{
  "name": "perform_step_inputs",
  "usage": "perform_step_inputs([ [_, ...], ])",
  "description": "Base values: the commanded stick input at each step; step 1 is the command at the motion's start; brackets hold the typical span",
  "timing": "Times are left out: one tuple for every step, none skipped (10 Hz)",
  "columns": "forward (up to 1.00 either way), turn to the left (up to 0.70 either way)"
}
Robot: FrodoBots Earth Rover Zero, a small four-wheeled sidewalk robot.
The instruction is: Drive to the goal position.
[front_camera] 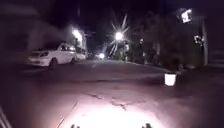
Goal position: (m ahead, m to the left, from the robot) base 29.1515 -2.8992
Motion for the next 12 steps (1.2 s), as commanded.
perform_step_inputs([
  [0.70, 0.00],
  [0.70, 0.00],
  [0.70, 0.00],
  [0.70, 0.00],
  [0.70, 0.00],
  [0.70, 0.00],
  [0.70, 0.00],
  [0.70, 0.00],
  [0.70, 0.00],
  [0.70, 0.00],
  [0.70, 0.00],
  [0.70, 0.00],
])
